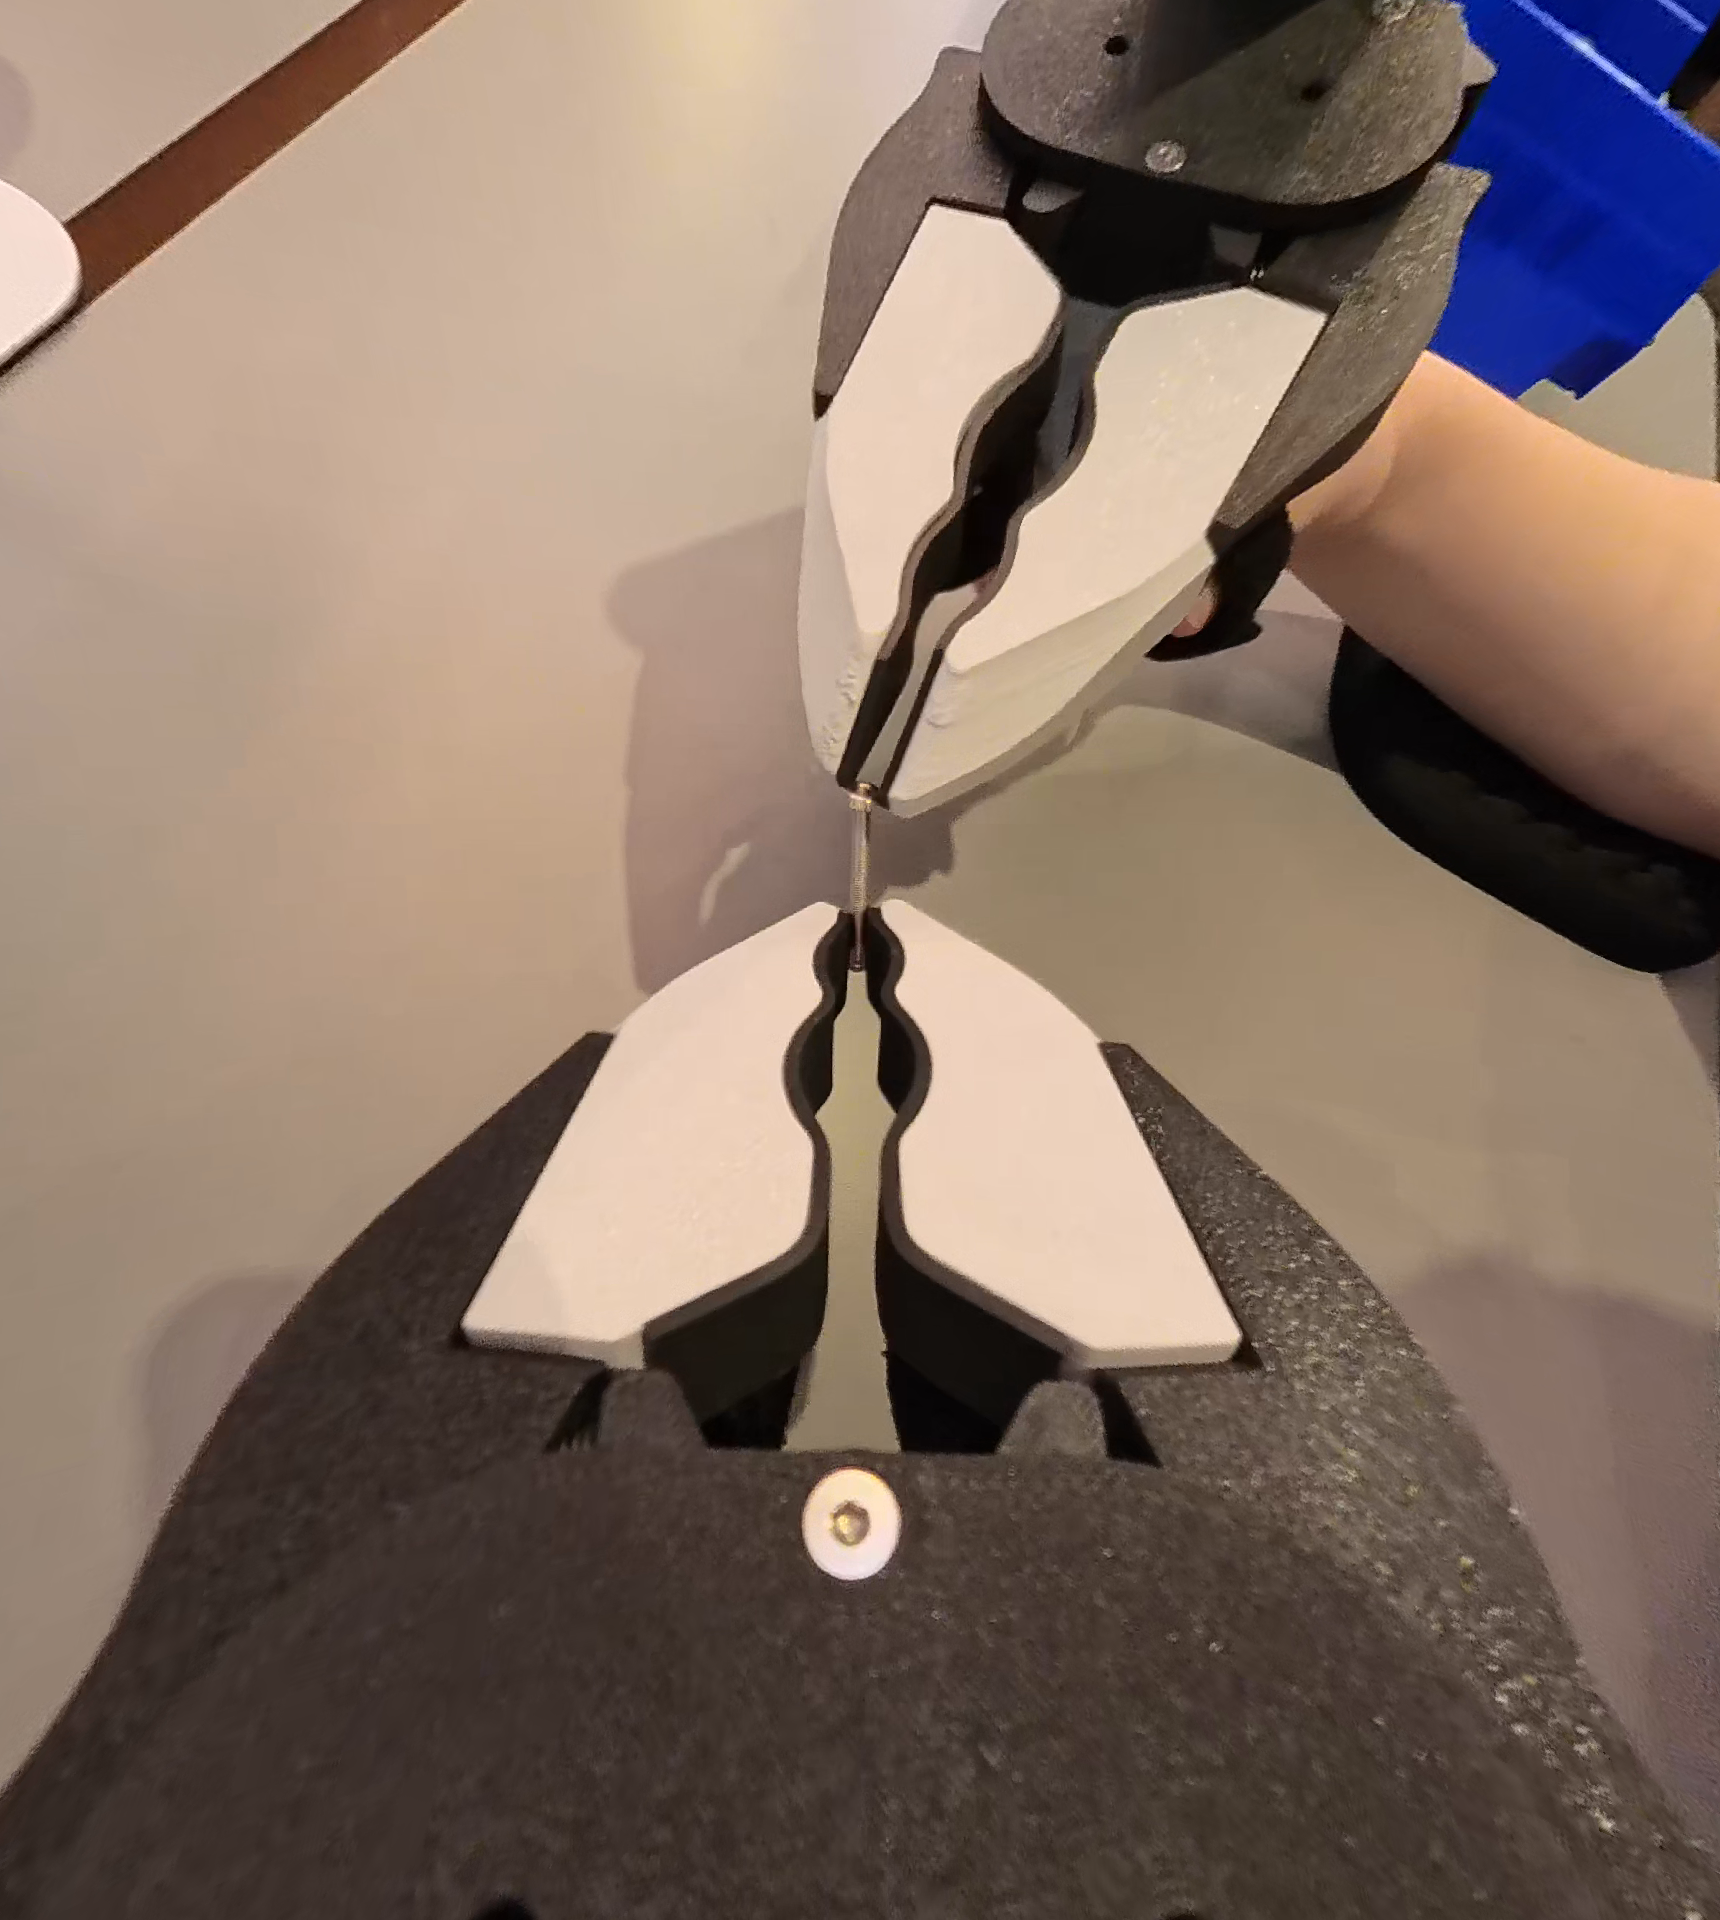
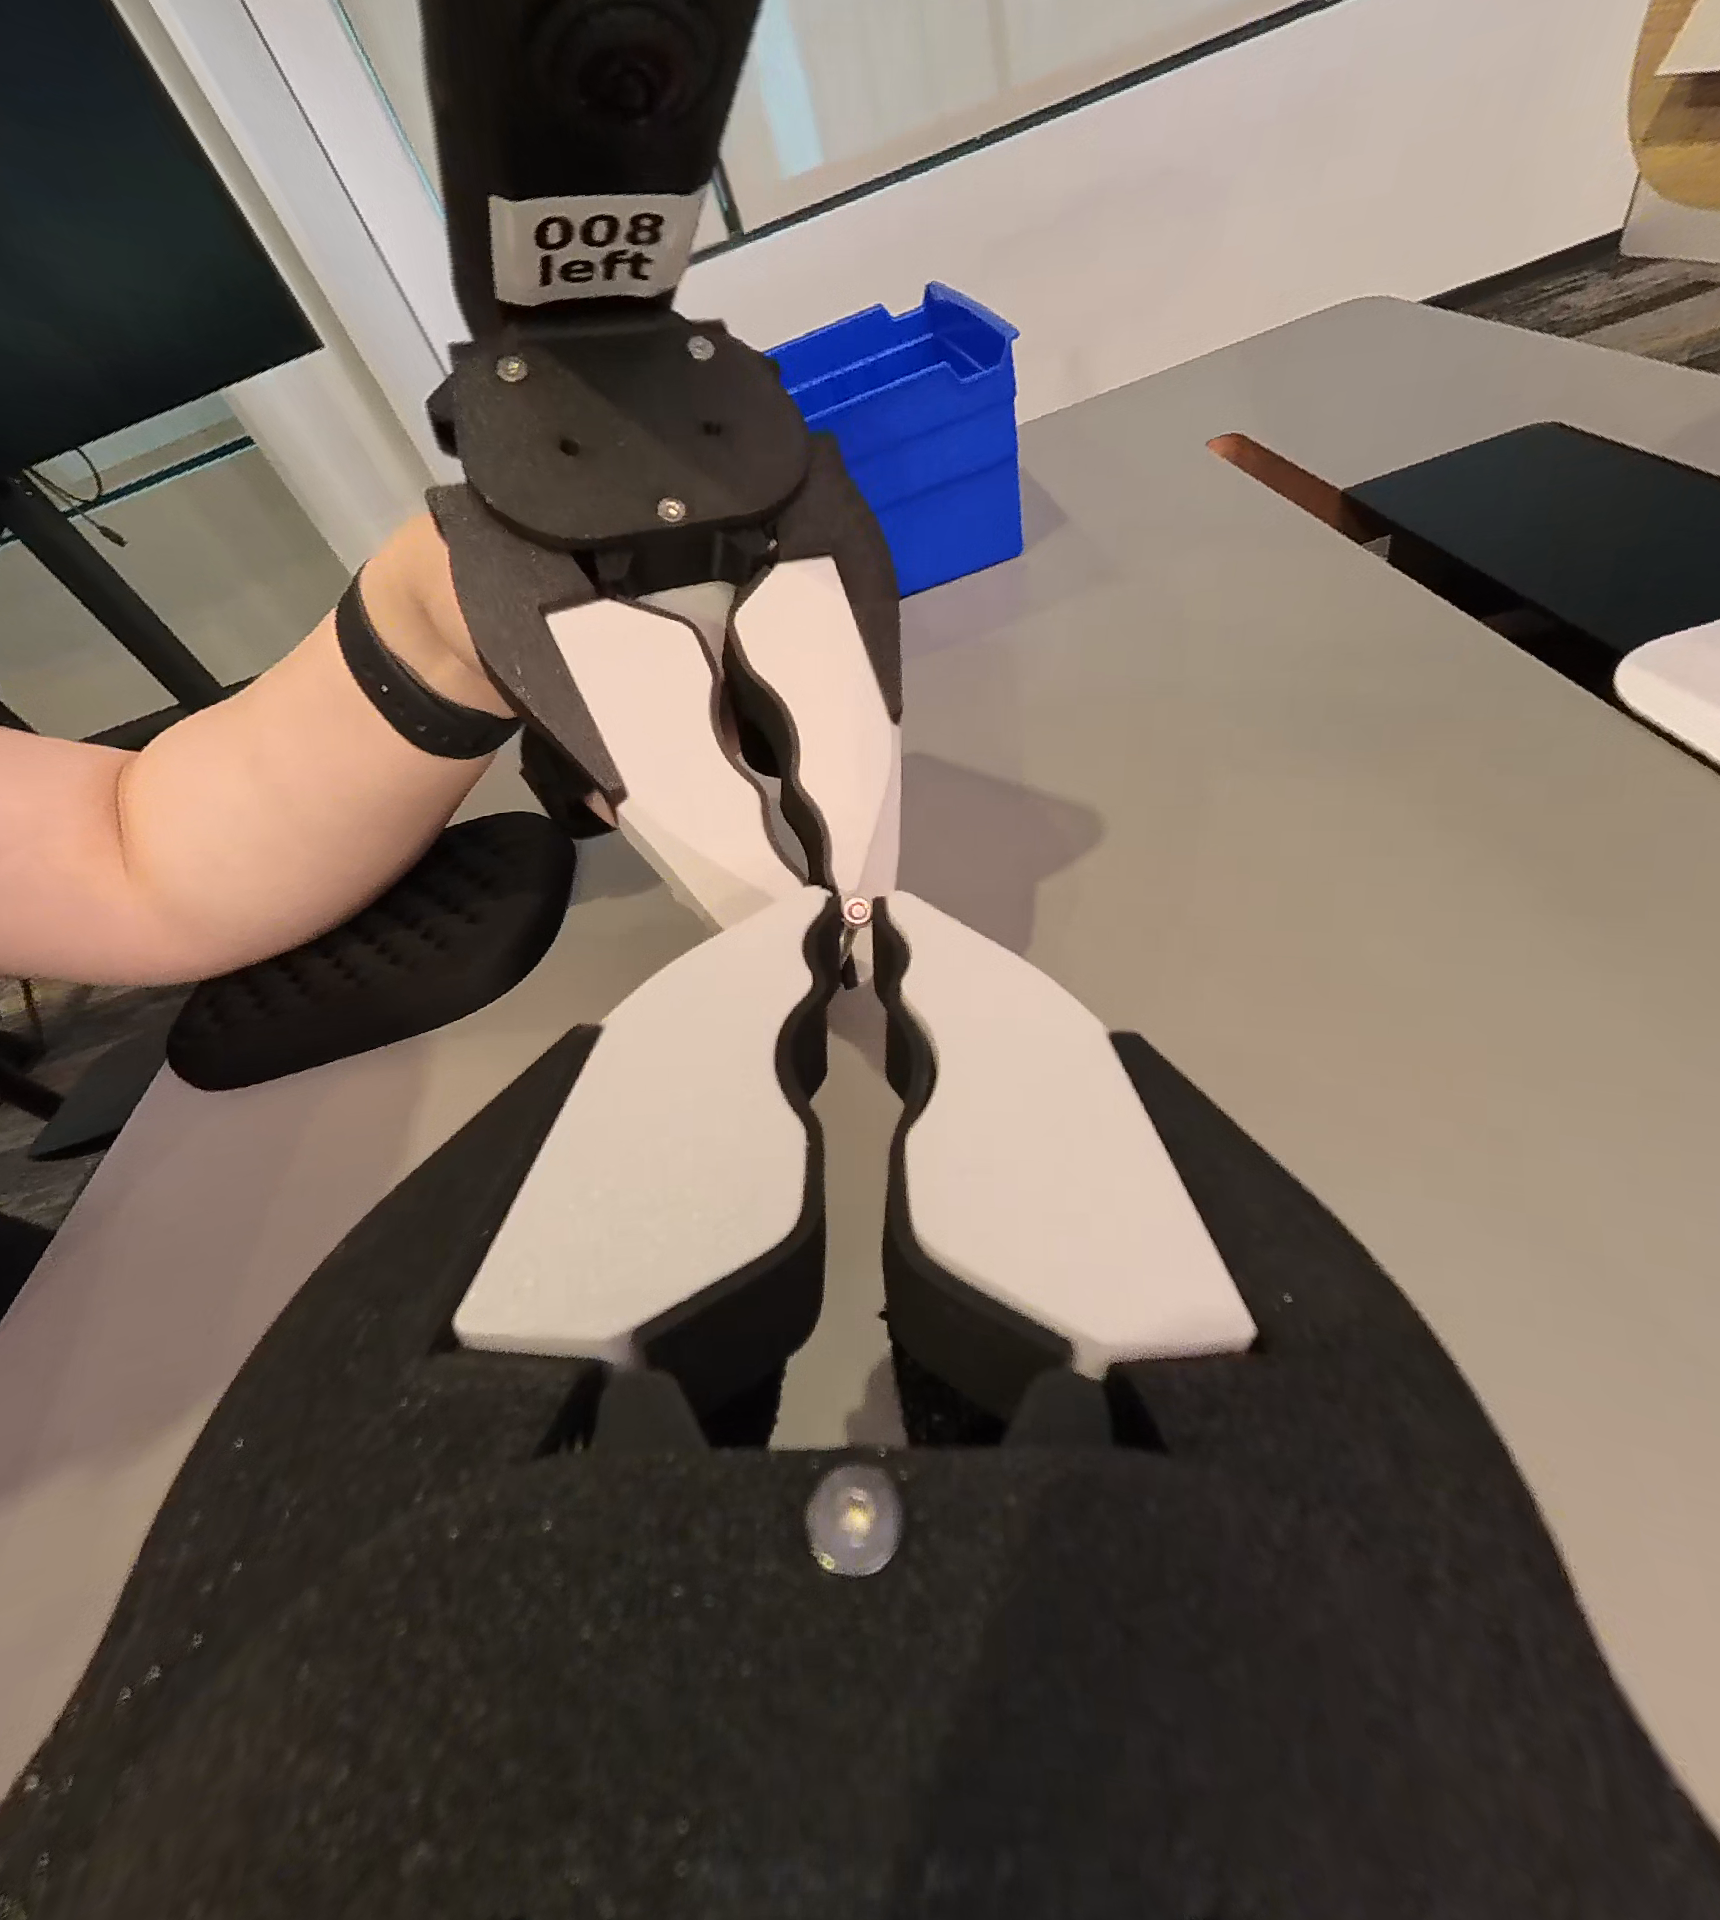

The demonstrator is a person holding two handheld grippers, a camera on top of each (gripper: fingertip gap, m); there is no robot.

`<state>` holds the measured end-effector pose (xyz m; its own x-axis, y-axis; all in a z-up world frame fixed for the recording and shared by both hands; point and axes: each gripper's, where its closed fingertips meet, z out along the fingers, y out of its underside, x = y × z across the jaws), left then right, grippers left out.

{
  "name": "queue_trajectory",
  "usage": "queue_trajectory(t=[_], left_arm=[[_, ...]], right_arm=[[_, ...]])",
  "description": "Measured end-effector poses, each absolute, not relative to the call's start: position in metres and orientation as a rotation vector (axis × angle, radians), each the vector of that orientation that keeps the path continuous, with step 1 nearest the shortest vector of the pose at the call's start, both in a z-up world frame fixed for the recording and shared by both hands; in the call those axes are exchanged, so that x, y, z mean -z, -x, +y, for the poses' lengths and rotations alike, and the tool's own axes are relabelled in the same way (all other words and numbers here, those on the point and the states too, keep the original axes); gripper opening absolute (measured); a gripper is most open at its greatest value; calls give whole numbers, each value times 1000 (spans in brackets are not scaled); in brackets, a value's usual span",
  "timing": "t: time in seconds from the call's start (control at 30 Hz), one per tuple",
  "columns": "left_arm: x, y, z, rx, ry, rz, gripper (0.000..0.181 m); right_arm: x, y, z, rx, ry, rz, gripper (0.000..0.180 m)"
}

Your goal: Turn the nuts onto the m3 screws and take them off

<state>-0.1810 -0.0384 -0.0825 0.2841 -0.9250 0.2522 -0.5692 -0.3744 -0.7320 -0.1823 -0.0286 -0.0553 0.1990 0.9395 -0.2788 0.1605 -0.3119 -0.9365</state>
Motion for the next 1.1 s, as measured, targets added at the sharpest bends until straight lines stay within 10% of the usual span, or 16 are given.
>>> queue_trajectory(t=[1.1], left_arm=[[6, 172, -22, 521, 1735, 1168, 2]], right_arm=[[-23, 176, -23, -849, 1523, -922, 5]])
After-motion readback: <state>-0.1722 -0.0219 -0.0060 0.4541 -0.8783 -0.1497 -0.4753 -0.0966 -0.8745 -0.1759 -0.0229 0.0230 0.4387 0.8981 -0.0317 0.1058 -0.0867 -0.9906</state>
